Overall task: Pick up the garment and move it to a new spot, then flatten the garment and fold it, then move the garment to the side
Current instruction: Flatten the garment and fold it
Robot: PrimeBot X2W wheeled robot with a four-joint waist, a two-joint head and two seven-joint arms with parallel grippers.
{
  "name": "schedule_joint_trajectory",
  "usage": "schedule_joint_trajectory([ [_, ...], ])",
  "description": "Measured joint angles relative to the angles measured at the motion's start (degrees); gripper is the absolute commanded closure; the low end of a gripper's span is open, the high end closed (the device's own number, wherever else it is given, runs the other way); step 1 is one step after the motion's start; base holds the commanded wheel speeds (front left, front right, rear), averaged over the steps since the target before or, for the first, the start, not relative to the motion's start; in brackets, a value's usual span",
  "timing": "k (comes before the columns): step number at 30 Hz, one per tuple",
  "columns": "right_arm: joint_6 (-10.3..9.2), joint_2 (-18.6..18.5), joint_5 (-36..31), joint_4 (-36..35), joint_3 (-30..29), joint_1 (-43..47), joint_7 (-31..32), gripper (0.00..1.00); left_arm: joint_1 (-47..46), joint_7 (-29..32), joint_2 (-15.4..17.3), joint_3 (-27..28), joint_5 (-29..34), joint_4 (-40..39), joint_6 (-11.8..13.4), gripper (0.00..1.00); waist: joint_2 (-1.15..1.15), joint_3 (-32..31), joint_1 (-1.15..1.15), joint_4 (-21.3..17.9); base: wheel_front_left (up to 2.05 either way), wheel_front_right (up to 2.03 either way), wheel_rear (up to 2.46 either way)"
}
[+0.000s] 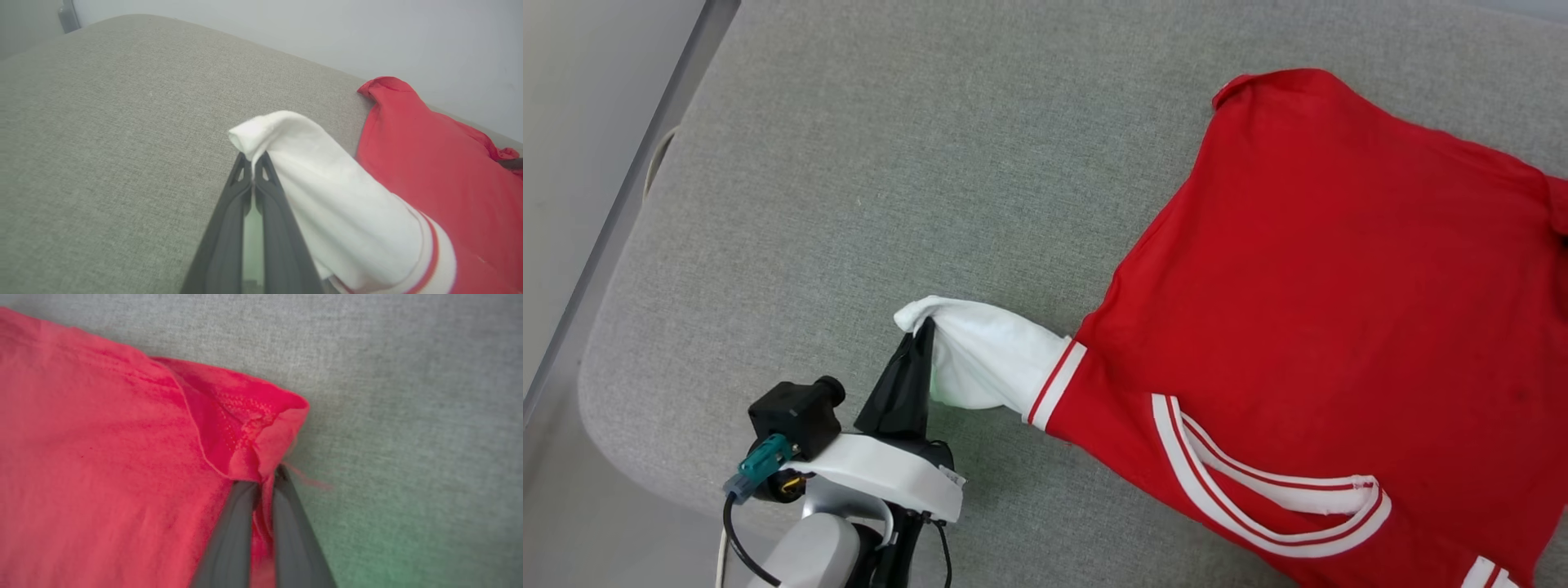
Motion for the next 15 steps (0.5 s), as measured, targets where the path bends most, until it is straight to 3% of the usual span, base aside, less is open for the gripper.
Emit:
schedule_joint_trajectory([
  [8,0.03,-0.4,1.9,-3.3,0.1,3.7,-3.3,1.00,1.8,0.1,1.8,1.0,0.0,2.1,-0.3,1.00,0.00,-4.4,0.02,-1.9,0.00,0.00,0.00],
  [15,0.02,-1.1,4.2,-11.9,-1.5,15.4,-4.3,1.00,6.1,1.4,4.9,3.0,-1.5,2.7,1.1,1.00,0.00,-9.1,0.02,-6.8,0.00,0.00,0.00],
])
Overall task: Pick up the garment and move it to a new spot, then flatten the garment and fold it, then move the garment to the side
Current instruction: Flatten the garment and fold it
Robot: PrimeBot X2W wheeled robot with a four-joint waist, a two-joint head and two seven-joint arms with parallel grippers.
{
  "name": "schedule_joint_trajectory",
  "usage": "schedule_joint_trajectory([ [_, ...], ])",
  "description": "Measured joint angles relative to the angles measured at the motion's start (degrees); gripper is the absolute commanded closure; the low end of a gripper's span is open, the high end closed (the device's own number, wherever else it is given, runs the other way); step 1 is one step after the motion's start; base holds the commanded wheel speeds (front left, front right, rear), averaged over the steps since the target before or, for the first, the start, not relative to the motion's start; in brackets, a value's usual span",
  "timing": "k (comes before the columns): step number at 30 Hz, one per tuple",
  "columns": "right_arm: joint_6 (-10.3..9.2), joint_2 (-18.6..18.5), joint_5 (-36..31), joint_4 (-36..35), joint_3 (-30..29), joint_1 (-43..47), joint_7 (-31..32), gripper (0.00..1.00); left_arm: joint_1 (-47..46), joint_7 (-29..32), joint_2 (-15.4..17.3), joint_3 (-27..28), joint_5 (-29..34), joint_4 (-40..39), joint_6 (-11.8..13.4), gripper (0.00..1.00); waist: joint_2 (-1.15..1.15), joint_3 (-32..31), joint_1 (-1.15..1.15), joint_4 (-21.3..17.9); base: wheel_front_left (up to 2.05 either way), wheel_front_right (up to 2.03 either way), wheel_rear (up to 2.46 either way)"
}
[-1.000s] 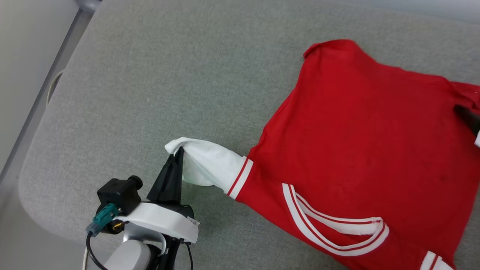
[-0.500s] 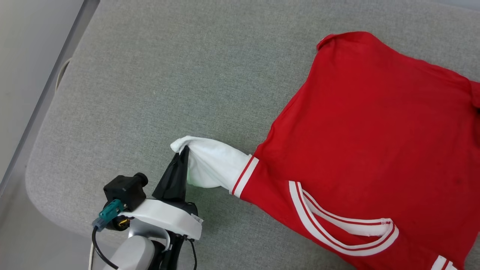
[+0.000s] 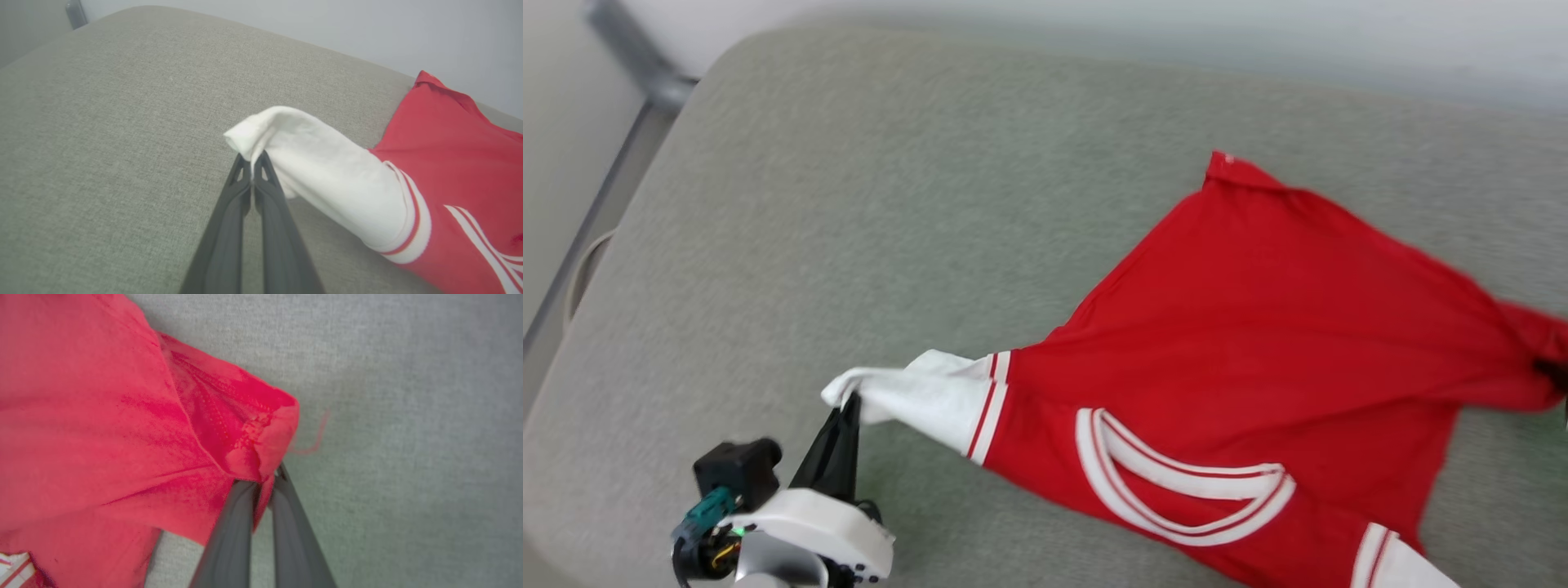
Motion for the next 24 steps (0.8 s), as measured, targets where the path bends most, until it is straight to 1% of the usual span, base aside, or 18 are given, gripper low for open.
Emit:
schedule_joint_trajectory([
  [3,0.00,1.0,0.4,-4.2,-1.1,7.1,-0.3,1.00,2.0,1.0,1.3,0.6,-0.5,-0.1,0.8,1.00,0.00,-2.1,0.00,-3.0,0.00,0.00,0.00],
  [4,0.00,3.1,0.4,-8.5,-2.7,15.0,-1.0,1.00,4.1,2.0,2.4,1.4,-1.0,-0.9,1.7,1.00,0.00,-4.2,0.00,-6.2,0.00,0.00,0.00],
  [8,0.00,7.4,-0.3,-14.1,-6.7,25.6,-2.0,1.00,6.1,3.1,3.7,1.8,-1.5,-1.9,2.5,1.00,0.00,-6.8,0.00,-10.3,0.00,0.00,0.00],
  [13,-0.01,15.6,-1.9,-18.9,-10.9,38.0,-3.0,1.00,8.1,4.3,4.9,2.2,-2.2,-2.2,3.2,1.00,0.00,-9.7,-0.01,-14.5,0.00,0.00,0.00],
  [17,-0.01,22.6,-3.0,-20.1,-12.3,43.6,-3.4,1.00,9.1,4.9,5.3,2.3,-2.7,-1.9,3.4,1.00,0.00,-11.6,-0.01,-16.9,0.00,0.00,0.00],
  [18,-0.01,23.7,-3.1,-20.1,-12.2,44.3,-3.5,1.00,9.1,5.1,5.3,2.3,-2.8,-1.9,3.4,1.00,0.00,-11.9,-0.01,-17.4,0.00,0.00,0.00],
  [19,-0.01,24.3,-3.4,-20.1,-12.0,44.7,-4.0,0.62,9.1,5.3,5.3,2.2,-3.0,-1.9,3.3,1.00,0.00,-12.2,-0.01,-17.8,0.00,0.00,0.00],
  [20,-0.01,24.6,-3.2,-20.1,-11.7,44.8,-4.5,0.00,9.1,5.3,5.3,2.2,-3.1,-1.9,3.3,1.00,0.00,-12.4,-0.01,-18.2,0.00,0.00,0.00],
  [21,-0.02,24.9,-2.7,-20.1,-11.4,44.7,-5.2,0.00,9.2,5.4,5.3,2.1,-3.1,-1.9,3.4,1.00,0.00,-12.5,-0.01,-18.5,0.00,0.00,0.00],
  [24,-0.02,24.6,-2.4,-21.1,-10.6,43.5,-10.3,0.00,9.4,5.8,5.3,1.7,-3.1,-2.0,3.4,1.00,0.00,-12.7,-0.01,-19.0,0.00,0.00,0.00],
])
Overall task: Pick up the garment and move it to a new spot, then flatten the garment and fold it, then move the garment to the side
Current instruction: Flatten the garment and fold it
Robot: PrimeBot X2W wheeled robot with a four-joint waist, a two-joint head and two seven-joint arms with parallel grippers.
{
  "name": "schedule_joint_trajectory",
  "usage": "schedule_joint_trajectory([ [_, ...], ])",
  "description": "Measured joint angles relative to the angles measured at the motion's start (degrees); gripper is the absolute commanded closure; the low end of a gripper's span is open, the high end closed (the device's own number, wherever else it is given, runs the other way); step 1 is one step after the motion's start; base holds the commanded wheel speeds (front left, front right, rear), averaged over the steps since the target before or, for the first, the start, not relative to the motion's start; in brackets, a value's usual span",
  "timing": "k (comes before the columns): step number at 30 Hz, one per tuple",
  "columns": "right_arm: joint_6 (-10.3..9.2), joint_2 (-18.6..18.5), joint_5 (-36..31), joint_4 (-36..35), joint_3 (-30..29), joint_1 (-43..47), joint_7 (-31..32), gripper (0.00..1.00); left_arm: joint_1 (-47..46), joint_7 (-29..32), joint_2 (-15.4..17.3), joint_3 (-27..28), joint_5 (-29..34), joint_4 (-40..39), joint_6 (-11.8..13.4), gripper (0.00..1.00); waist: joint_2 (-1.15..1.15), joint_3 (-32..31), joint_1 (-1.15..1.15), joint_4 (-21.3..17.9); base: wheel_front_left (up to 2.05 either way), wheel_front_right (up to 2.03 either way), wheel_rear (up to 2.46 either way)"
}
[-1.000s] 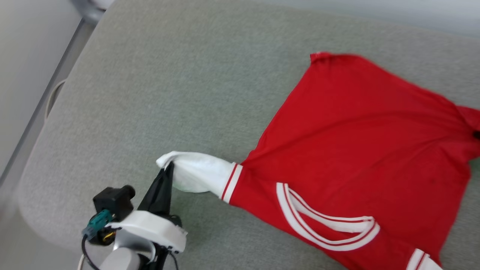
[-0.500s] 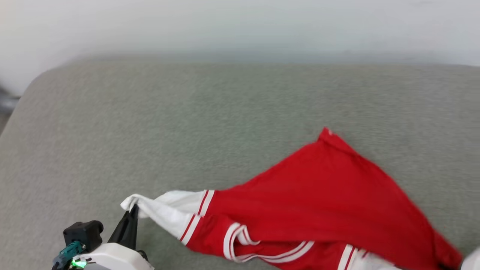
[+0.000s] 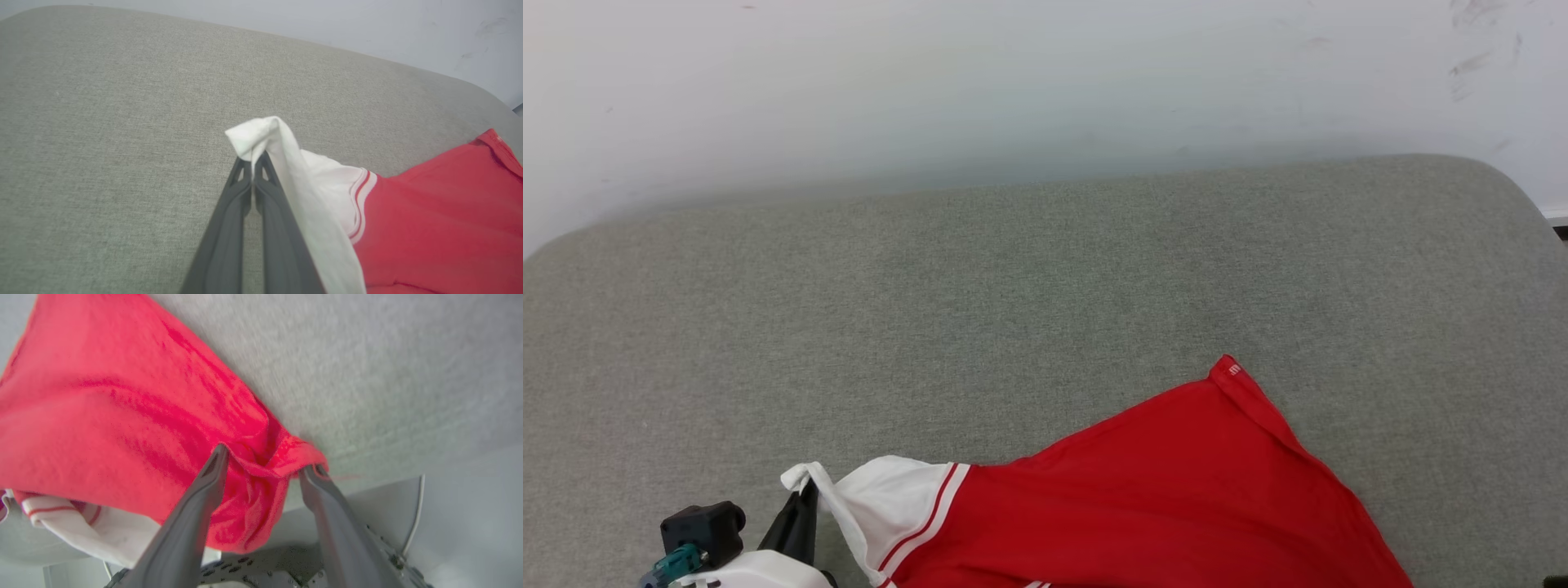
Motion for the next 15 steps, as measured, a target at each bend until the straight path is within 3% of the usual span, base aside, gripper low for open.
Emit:
schedule_joint_trajectory([
  [9,0.00,-6.2,-1.1,-2.8,3.5,-6.7,-21.3,0.00,-1.4,0.5,-0.2,-1.0,0.5,-1.0,-0.3,1.00,0.00,0.8,0.00,1.9,0.00,0.00,0.00],
  [12,-0.01,-7.9,-1.6,-1.5,4.3,-9.8,-24.2,0.00,-2.3,0.0,-0.5,-1.3,0.6,-1.1,-0.5,1.00,0.00,1.1,0.00,3.1,0.00,0.00,0.00],
  [15,0.00,-10.0,-1.5,-0.2,6.8,-14.0,-23.3,0.00,-3.5,-0.3,-1.1,-1.8,1.1,-1.1,-0.5,1.00,0.00,1.8,0.00,4.3,0.00,0.00,0.00],
])
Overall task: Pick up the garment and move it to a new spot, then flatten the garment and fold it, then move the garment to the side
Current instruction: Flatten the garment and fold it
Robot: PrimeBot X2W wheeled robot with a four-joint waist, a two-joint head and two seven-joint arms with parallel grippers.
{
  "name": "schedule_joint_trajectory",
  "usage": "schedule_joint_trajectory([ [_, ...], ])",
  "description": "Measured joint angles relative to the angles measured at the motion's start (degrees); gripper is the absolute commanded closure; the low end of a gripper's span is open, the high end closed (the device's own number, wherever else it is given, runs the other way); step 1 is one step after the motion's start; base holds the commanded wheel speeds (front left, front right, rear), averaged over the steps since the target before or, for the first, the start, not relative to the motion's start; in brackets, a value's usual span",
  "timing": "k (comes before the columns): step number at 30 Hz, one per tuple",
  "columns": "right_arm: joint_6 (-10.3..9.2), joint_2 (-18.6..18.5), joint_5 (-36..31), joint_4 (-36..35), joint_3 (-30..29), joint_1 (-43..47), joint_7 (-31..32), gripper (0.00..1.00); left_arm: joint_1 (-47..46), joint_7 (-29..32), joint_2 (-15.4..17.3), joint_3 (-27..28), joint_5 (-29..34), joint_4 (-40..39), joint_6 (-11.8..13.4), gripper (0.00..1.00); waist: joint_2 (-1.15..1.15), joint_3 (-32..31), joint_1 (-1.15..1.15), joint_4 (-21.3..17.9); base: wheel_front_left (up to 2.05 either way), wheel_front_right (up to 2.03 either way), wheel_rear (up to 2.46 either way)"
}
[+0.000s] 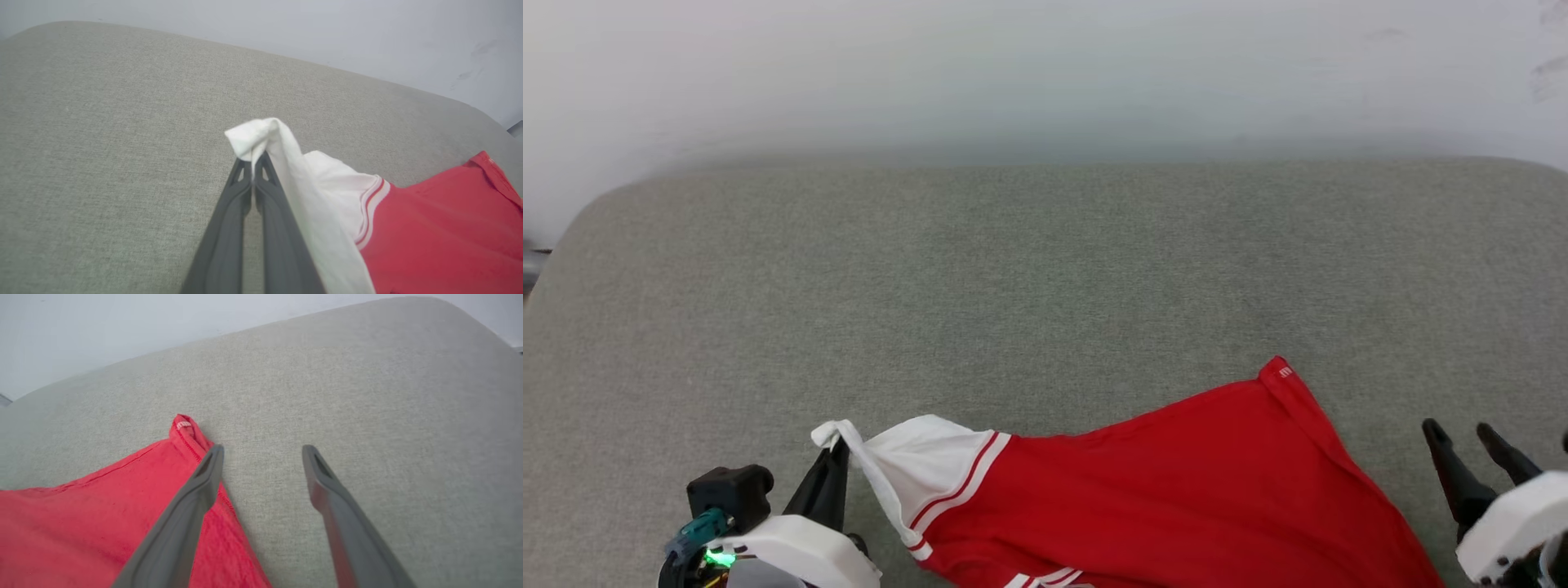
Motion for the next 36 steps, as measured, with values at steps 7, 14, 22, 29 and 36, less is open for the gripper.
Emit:
schedule_joint_trajectory([
  [7,0.00,-7.9,3.5,1.0,8.5,-10.9,18.4,0.00,-4.7,-0.5,-1.7,-1.8,0.9,1.0,-1.5,1.00,0.00,2.7,0.01,3.6,0.00,0.00,0.00],
  [14,0.00,-13.1,5.4,0.1,15.2,-19.8,36.0,0.00,-9.8,-1.8,-4.0,-3.1,1.8,2.6,-3.0,1.00,0.00,7.4,0.01,7.1,0.00,0.00,0.00],
  [22,-0.01,-15.3,5.7,5.4,22.0,-24.5,38.3,0.00,-13.8,-2.8,-6.2,-4.6,2.5,4.0,-4.4,1.00,0.00,12.3,0.01,10.4,0.00,0.00,0.00],
  [29,-0.02,-16.6,9.1,10.2,25.1,-26.5,38.7,0.77,-15.0,-3.6,-7.0,-5.3,2.6,5.0,-4.9,1.00,0.00,14.7,0.01,11.5,0.00,0.00,0.00],
  [36,-0.02,-16.6,11.8,11.7,27.5,-27.9,37.1,1.00,-15.0,-3.7,-6.7,-5.1,2.4,6.4,-5.0,1.00,0.00,13.4,0.01,10.5,0.00,0.00,0.00],
])
